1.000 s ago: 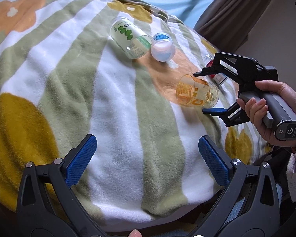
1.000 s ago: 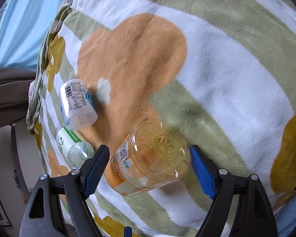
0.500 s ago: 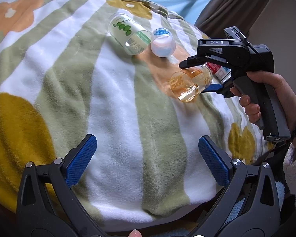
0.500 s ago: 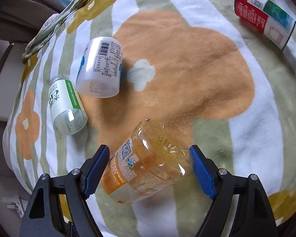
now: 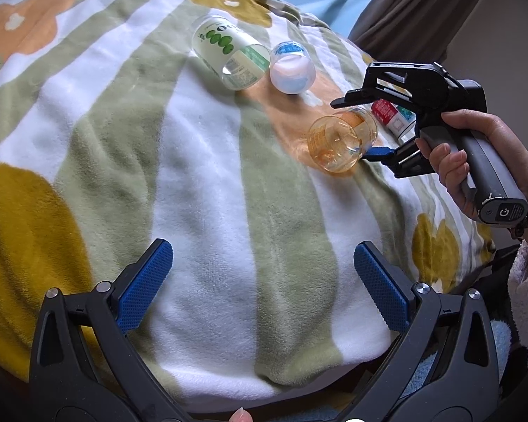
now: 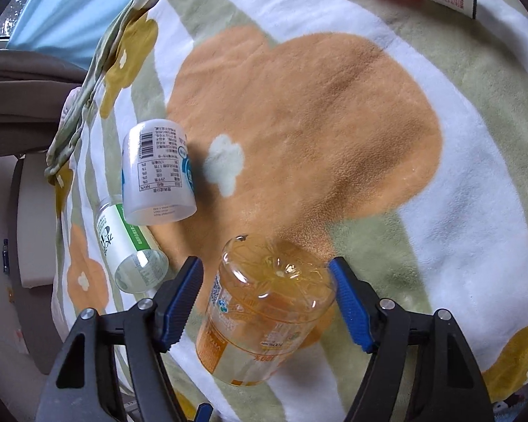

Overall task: Flip cup upside down
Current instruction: 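Lift the cup with the right gripper and rotate it bottom up, then lower the cup rim-down onto the blanket and open the right gripper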

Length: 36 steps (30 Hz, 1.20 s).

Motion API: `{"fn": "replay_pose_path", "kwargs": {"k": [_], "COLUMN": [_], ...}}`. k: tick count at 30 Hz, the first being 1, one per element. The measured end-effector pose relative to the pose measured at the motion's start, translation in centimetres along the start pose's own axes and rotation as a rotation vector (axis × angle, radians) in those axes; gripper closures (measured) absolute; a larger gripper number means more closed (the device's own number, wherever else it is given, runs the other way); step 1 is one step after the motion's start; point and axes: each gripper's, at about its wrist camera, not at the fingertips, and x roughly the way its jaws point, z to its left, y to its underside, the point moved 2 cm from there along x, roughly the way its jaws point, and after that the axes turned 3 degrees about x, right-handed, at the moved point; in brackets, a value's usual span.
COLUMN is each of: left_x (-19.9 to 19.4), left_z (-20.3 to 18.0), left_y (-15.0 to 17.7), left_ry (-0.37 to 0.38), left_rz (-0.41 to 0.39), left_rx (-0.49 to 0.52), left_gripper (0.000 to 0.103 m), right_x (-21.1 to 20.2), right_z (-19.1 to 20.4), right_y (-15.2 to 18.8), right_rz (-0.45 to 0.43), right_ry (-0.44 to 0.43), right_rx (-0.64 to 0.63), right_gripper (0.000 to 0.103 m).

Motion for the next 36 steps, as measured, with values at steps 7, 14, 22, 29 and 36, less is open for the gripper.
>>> {"fn": "replay_pose_path", "kwargs": {"k": [7,14,22,29,36], "left_x": [0.2,-0.1,-0.1,0.4,0.9], "left_z": [-0.1,-0.2,-0.4,-0.5,-0.9], "left_y": [0.0,0.1,0.2,0.1,0.2], "left_ry": [-0.005,-0.022,-0.044,-0.061,-0.078], "left_rz": [0.004,-0.007,-0.009,-0.001,0.015], "left_rx": [0.001,0.011,0.022,0.026,0.051], "left_gripper": [0.001,0.001,0.001,0.001,0.001], "right_x": [-0.9,-4.1,-3.9,-1.6,-2.1], "right_z": [0.6,4.2,5.6,4.9,3.7], "right_y": [0.5,3.7,8.8,12.8,13.0], "right_rz": [-0.037,-0.236,-0.521,-0.655,-0.673], "right_ry": [-0.002,0.039,0.154,0.213,0.152], "right_rx": [-0.048,-0.424,-0.829,-1.041,-1.024], "right_gripper": [0.042,0.042,0.042,0.042,0.042]}}
